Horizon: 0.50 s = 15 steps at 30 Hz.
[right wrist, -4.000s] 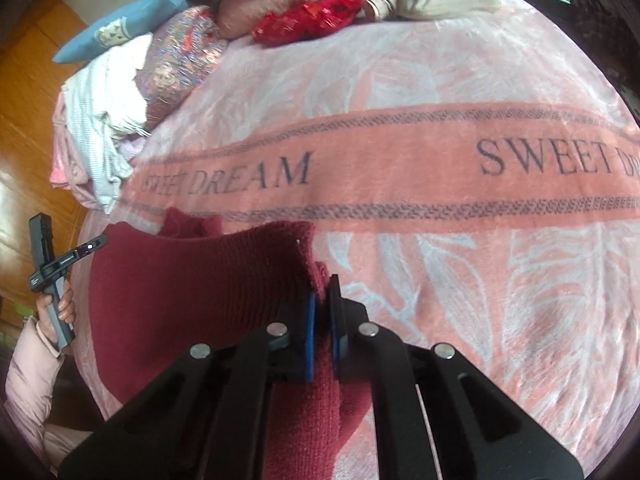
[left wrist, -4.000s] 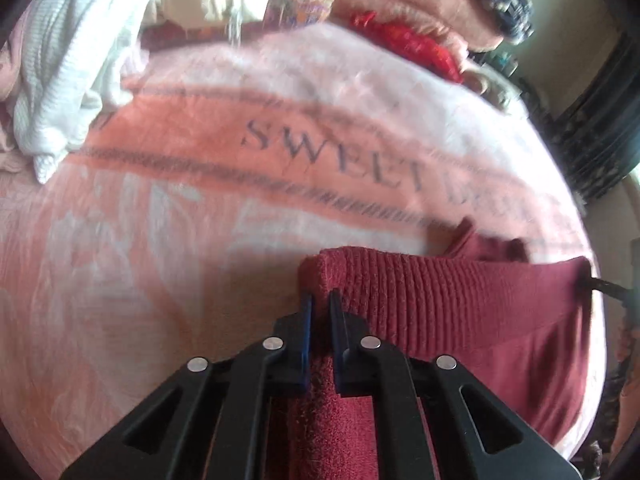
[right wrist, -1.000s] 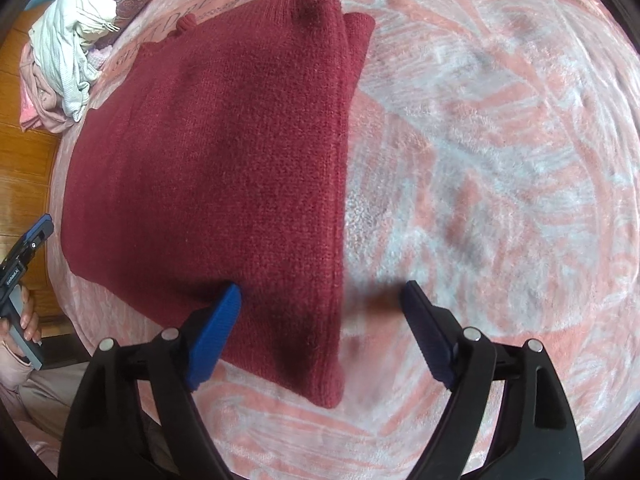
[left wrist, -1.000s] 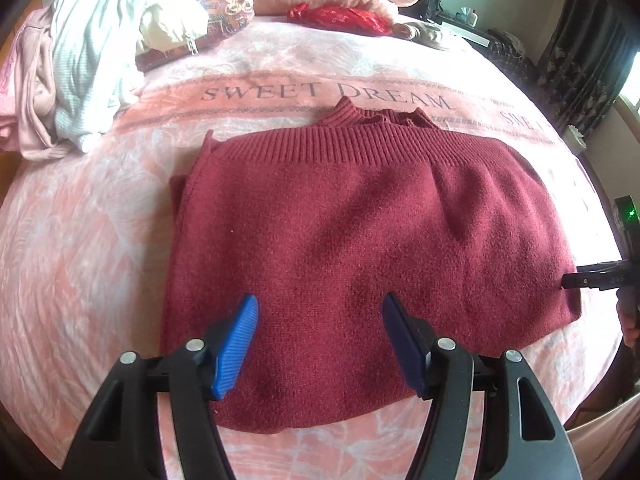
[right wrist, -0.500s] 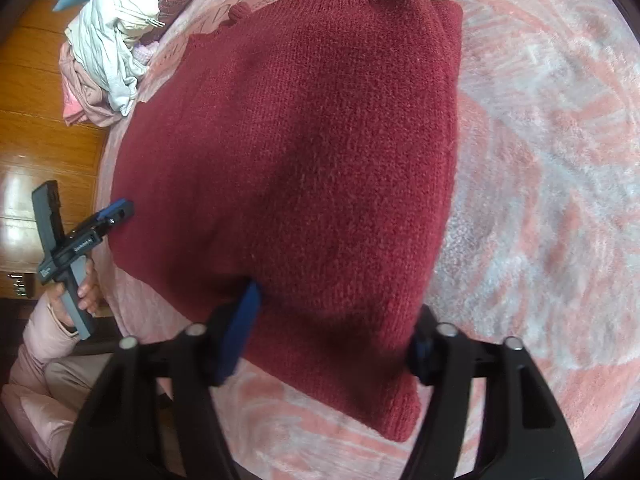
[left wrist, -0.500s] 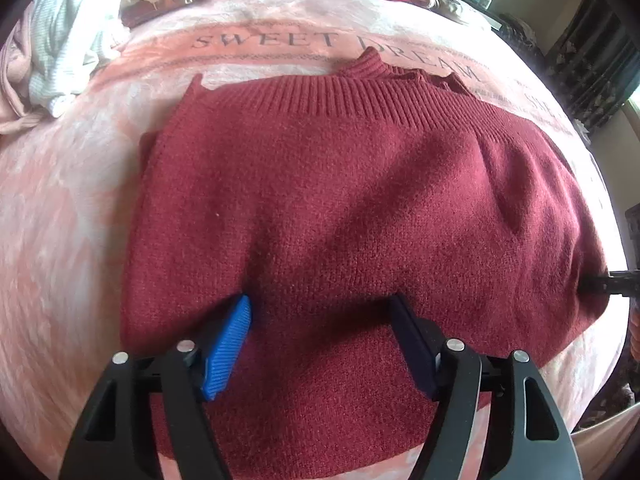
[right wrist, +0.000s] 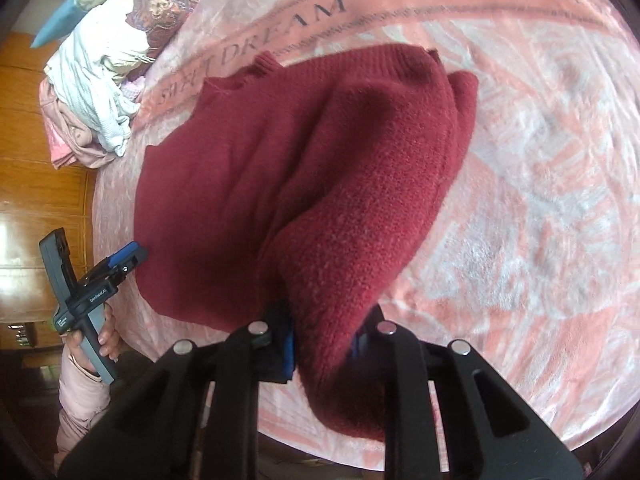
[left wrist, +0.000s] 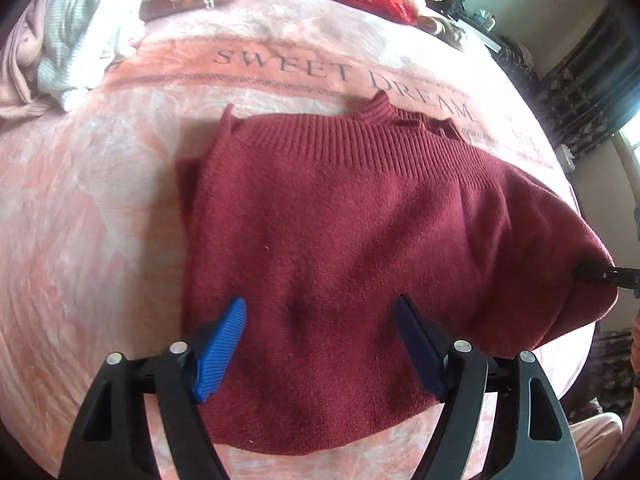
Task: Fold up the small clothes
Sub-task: 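Grasp the sweater side with the right gripper and fold it over the bundle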
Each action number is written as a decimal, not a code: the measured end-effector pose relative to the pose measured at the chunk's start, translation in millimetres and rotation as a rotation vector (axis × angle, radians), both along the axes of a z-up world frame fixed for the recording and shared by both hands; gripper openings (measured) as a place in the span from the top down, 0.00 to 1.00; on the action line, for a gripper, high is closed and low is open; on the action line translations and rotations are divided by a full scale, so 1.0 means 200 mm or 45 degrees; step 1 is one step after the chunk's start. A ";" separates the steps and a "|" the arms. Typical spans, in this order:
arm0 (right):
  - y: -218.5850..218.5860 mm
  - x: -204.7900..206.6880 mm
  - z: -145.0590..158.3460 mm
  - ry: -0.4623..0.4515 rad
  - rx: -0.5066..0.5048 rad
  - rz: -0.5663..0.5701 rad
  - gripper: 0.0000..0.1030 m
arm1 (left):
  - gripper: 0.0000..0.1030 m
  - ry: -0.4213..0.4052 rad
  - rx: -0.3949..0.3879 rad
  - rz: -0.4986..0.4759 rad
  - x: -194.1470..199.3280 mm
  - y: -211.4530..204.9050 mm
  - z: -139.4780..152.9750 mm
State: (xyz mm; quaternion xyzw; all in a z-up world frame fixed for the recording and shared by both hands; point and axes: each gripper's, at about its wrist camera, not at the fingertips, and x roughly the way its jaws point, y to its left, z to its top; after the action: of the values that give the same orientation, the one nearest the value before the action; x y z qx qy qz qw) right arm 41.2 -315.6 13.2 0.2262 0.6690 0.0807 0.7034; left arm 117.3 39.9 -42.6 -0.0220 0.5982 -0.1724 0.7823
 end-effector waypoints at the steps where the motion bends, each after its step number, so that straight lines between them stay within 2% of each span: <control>1: 0.05 0.03 0.06 -0.031 -0.027 0.022 0.83 | 0.25 0.002 0.002 0.012 0.01 0.03 0.01; 5: 0.30 0.14 0.24 -0.137 -0.123 0.155 0.83 | 0.25 0.009 -0.021 0.049 0.04 0.11 0.04; 8: 0.52 0.21 0.30 -0.173 -0.154 0.274 0.83 | 0.25 0.015 -0.034 0.075 0.06 0.17 0.05; 11: 0.76 0.27 0.31 -0.205 -0.172 0.389 0.83 | 0.25 0.021 -0.044 0.099 0.08 0.23 0.04; 15: 1.06 0.30 0.24 -0.212 -0.161 0.530 0.83 | 0.25 0.035 -0.056 0.125 0.11 0.31 0.01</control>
State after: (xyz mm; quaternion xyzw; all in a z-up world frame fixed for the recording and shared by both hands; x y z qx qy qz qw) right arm 101.6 -104.5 61.5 0.0315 0.6445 0.2004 0.7372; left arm 139.3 101.0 -40.2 -0.0709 0.6032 -0.1467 0.7808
